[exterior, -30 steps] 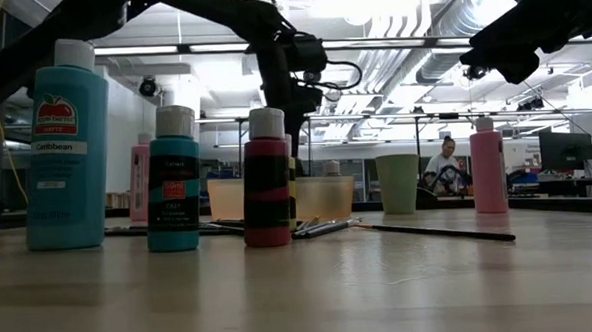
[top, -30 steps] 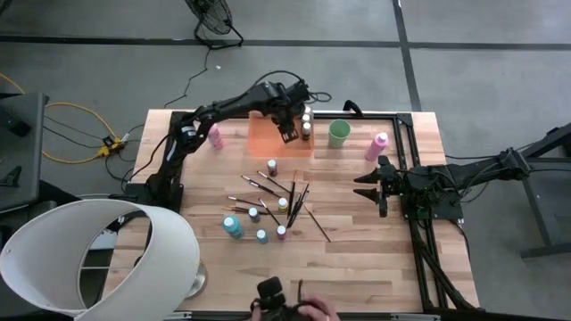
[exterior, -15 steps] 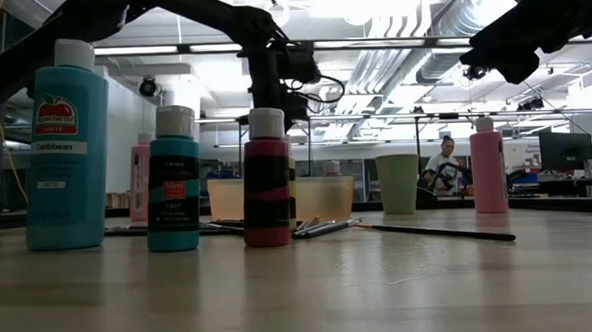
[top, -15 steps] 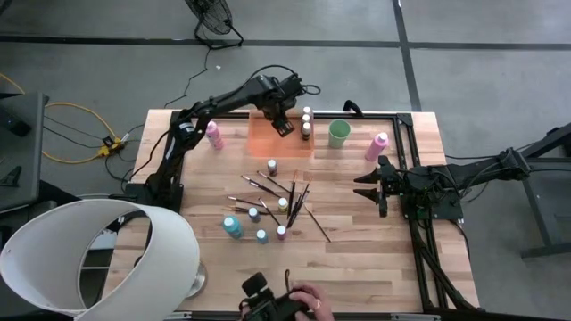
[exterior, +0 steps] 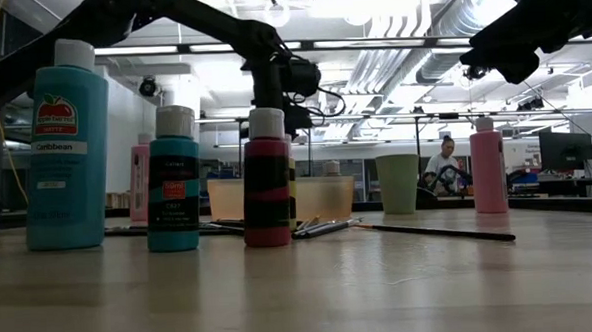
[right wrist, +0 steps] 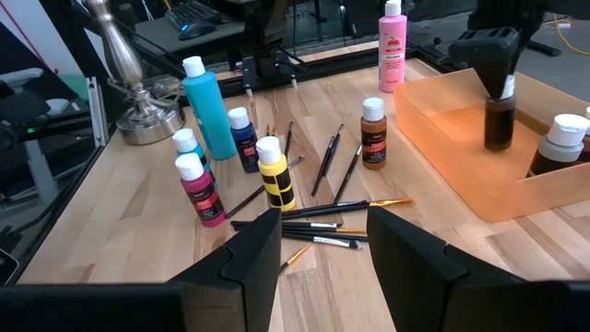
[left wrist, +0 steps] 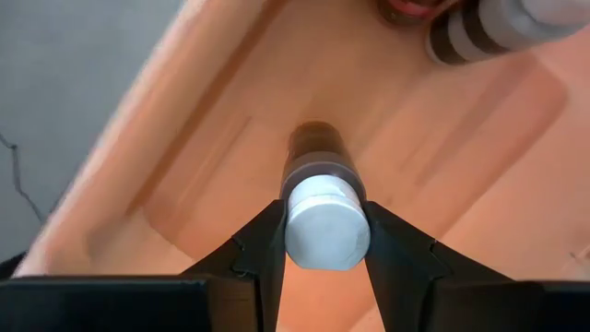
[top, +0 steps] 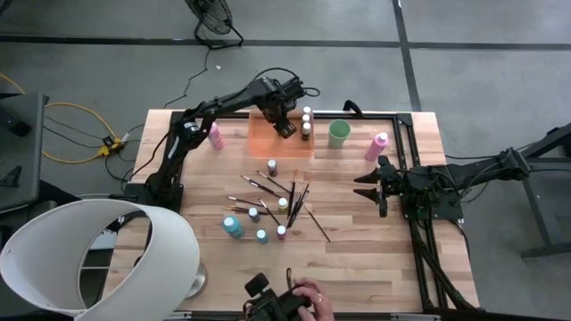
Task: Pick & Place Paint Supplies
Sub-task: Put the small brown paint bottle into the orange bin
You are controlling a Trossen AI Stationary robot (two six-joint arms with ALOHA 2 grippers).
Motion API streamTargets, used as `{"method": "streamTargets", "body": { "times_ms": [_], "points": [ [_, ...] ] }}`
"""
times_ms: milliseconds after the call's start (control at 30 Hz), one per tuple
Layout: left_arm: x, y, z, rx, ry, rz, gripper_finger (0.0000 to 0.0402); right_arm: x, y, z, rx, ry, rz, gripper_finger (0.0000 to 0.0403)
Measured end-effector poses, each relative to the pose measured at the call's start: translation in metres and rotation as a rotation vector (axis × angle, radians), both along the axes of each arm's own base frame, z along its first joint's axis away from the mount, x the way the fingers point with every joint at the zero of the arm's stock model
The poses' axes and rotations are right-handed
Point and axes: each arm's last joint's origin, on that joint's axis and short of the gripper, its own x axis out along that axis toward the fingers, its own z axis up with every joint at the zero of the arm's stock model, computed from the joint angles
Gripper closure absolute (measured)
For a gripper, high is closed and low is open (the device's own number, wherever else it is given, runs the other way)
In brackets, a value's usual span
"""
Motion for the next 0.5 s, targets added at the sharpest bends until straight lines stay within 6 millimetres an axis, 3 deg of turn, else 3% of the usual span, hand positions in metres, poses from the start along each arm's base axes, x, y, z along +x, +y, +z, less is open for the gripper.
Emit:
{"method": "streamTargets", "body": {
  "times_ms": [500],
  "points": [
    [0.0014,-0.0018,-0.0002,-0.004,-0.003,-0.009,0.0276,0.0,0.0,0.0,0.0,0.0,0.0,0.0247]
  ]
}}
